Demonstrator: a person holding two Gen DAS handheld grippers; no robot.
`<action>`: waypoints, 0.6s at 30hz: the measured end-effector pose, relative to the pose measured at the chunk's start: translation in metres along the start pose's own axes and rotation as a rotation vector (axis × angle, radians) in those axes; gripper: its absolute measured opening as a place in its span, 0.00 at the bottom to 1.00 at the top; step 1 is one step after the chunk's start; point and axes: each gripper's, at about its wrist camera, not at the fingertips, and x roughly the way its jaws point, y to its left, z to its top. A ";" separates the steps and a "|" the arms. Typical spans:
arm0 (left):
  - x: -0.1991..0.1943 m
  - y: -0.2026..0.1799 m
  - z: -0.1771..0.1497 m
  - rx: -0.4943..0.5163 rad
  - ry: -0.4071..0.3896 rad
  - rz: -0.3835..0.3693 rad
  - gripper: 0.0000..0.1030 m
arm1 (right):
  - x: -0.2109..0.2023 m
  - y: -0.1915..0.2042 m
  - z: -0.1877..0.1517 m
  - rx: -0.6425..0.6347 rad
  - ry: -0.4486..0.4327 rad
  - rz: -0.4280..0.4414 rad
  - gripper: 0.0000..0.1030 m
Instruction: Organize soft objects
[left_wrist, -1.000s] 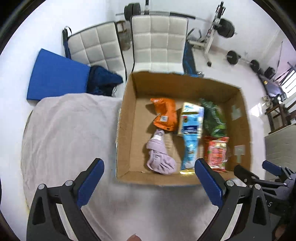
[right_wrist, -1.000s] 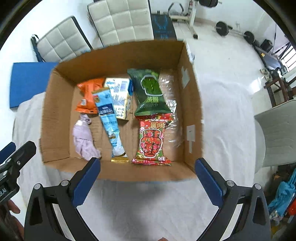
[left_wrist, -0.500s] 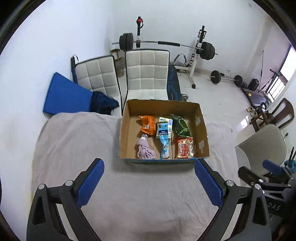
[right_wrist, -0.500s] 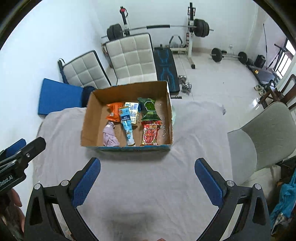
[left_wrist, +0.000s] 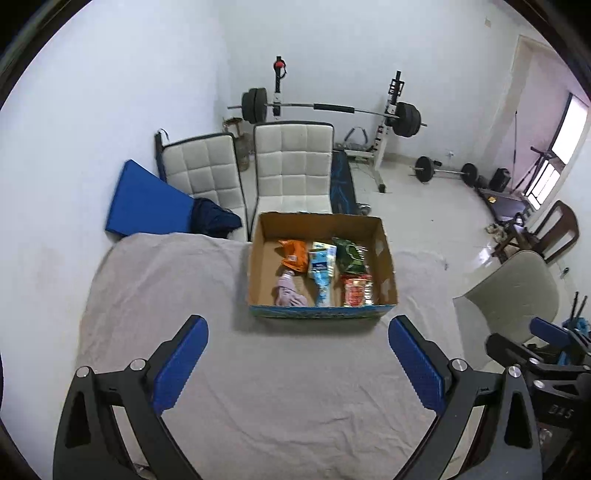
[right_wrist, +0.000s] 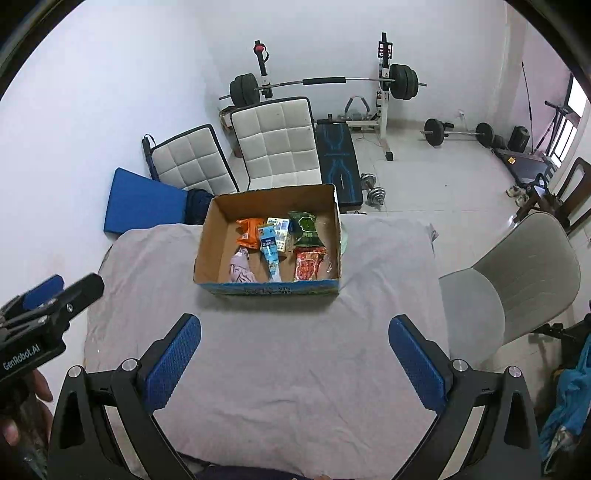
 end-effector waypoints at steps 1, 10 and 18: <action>-0.001 0.000 -0.001 -0.001 -0.005 0.005 0.97 | -0.004 0.001 -0.002 -0.002 -0.001 0.001 1.00; -0.002 0.003 -0.003 -0.024 -0.028 0.005 1.00 | -0.014 0.001 0.004 -0.012 -0.060 -0.060 1.00; -0.007 0.000 -0.002 -0.018 -0.050 0.012 1.00 | -0.018 0.004 0.017 -0.016 -0.110 -0.072 1.00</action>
